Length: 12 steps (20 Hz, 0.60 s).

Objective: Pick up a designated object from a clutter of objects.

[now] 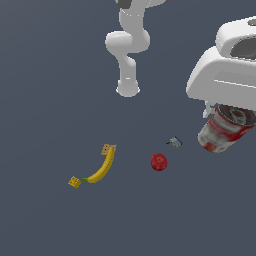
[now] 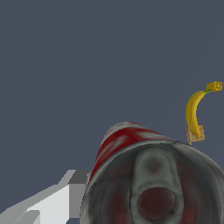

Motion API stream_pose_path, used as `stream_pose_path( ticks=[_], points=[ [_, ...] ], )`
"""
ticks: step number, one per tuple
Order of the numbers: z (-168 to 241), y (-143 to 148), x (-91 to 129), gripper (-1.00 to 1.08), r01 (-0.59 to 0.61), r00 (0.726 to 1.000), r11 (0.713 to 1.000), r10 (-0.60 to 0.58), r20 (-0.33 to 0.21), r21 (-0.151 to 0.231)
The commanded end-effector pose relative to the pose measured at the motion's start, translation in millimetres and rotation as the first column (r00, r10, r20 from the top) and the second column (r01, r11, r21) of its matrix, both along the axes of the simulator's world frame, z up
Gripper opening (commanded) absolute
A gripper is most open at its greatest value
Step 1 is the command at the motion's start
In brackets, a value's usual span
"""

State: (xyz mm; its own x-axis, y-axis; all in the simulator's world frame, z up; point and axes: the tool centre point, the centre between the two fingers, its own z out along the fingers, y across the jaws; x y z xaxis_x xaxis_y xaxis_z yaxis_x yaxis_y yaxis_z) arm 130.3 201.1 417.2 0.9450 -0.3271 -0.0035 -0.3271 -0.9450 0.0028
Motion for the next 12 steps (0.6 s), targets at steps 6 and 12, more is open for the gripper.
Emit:
stream_pose_path(
  ticks=[6, 12],
  points=[
    [13.3, 8.8, 9.0, -1.0, 0.0, 1.0, 1.0, 0.0, 0.004, 0.002],
    [16.9, 11.6, 12.3, -1.0, 0.0, 1.0, 1.0, 0.0, 0.004, 0.002]
  ],
)
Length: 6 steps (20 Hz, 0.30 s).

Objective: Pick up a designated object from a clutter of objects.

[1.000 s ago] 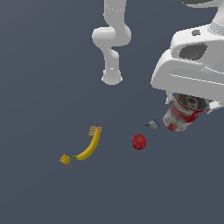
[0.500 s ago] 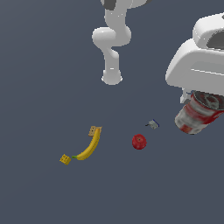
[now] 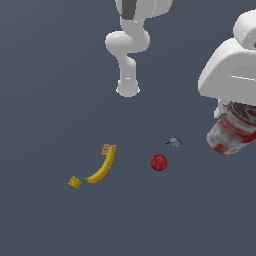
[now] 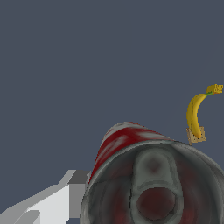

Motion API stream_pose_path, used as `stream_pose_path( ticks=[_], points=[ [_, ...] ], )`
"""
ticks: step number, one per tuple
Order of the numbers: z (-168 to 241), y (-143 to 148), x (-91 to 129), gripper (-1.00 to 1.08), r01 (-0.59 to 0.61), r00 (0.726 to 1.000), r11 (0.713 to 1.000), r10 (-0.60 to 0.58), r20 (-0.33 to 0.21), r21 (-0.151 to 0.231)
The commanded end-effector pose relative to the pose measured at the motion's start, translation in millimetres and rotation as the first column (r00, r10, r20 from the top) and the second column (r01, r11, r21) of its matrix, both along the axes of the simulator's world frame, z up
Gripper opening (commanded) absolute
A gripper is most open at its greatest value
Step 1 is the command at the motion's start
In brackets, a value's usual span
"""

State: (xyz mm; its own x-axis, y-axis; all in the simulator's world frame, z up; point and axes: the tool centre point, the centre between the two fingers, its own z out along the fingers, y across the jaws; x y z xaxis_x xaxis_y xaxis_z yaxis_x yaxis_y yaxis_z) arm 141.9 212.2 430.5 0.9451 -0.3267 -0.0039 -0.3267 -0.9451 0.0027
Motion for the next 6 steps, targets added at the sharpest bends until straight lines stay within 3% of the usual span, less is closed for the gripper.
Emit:
stream_pose_path(
  ticks=[1, 6],
  points=[
    [3.9, 1.3, 0.9, -1.0, 0.0, 1.0, 1.0, 0.0, 0.005, 0.001],
    [4.6, 1.7, 1.6, -1.0, 0.0, 1.0, 1.0, 0.0, 0.005, 0.001]
  ],
)
